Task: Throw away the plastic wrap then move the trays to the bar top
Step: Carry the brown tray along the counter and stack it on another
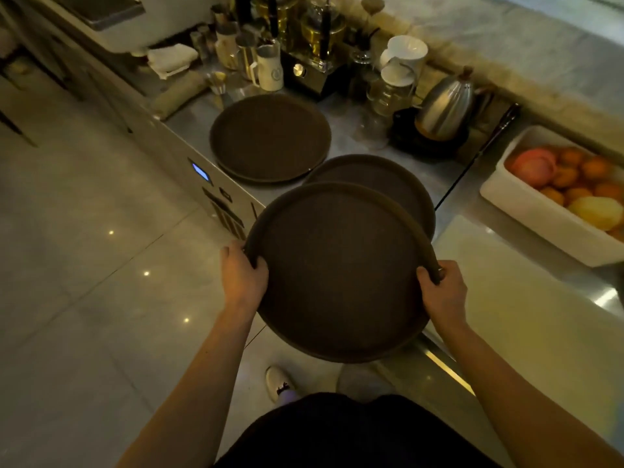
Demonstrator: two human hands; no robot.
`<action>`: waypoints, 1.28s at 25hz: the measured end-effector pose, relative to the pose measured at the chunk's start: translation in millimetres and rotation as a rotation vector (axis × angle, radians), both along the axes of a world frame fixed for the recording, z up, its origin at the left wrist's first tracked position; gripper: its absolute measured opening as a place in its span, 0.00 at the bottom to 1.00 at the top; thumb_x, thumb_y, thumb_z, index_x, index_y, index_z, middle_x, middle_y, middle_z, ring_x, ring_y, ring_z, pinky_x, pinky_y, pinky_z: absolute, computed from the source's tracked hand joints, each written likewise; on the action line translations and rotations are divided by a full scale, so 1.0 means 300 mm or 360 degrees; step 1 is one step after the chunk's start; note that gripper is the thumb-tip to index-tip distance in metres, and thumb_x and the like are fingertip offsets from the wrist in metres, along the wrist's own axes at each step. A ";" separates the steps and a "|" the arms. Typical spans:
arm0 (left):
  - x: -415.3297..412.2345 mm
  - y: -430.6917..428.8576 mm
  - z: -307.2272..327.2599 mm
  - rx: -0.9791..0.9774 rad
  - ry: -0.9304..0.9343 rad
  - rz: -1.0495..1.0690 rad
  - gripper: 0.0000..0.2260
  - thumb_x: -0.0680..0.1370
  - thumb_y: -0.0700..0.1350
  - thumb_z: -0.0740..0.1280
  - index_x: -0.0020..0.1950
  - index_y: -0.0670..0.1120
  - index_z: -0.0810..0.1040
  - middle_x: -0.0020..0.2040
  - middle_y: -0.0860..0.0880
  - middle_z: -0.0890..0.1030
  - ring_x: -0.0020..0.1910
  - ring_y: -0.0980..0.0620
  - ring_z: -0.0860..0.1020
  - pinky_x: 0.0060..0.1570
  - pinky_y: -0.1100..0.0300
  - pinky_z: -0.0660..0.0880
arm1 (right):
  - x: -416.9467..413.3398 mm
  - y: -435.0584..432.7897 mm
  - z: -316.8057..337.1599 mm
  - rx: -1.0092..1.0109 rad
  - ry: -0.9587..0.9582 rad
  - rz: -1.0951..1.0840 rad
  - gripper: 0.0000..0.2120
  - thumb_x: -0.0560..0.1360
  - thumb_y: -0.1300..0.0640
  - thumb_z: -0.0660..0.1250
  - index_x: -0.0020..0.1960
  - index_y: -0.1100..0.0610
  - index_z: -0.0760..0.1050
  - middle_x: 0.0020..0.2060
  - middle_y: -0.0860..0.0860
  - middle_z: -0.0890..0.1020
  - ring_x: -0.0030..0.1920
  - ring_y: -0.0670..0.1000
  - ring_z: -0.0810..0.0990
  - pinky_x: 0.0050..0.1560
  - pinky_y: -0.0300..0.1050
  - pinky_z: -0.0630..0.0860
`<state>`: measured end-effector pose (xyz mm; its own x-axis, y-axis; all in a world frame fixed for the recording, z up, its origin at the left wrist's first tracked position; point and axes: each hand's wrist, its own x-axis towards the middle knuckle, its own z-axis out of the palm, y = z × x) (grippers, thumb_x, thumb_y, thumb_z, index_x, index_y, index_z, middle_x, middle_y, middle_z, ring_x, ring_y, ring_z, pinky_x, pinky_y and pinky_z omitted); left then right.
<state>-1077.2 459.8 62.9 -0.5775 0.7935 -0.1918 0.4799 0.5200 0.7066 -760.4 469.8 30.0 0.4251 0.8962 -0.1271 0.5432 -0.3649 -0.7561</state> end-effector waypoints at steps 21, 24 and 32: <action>0.168 0.713 -0.155 -0.0270 0.0316 -0.0642 0.12 0.77 0.36 0.64 0.59 0.42 0.79 0.51 0.41 0.84 0.51 0.40 0.81 0.50 0.50 0.76 | 0.188 0.419 -0.169 -0.0380 -0.0158 -0.0105 0.09 0.75 0.63 0.62 0.53 0.65 0.74 0.44 0.57 0.76 0.42 0.55 0.74 0.42 0.45 0.68; 0.167 0.754 -0.186 -0.0307 0.0331 -0.0715 0.11 0.76 0.37 0.65 0.58 0.41 0.80 0.50 0.41 0.83 0.50 0.40 0.81 0.49 0.50 0.76 | 0.196 0.459 -0.195 -0.0423 -0.0177 -0.0121 0.09 0.74 0.63 0.62 0.52 0.63 0.76 0.45 0.59 0.78 0.43 0.56 0.76 0.44 0.44 0.67; 0.122 0.820 -0.236 -0.0379 0.0369 -0.0887 0.14 0.77 0.39 0.64 0.63 0.43 0.77 0.58 0.41 0.78 0.54 0.42 0.79 0.54 0.49 0.75 | 0.178 0.493 -0.201 -0.0562 -0.0305 -0.0119 0.10 0.73 0.60 0.67 0.53 0.61 0.79 0.46 0.61 0.79 0.47 0.61 0.79 0.49 0.50 0.76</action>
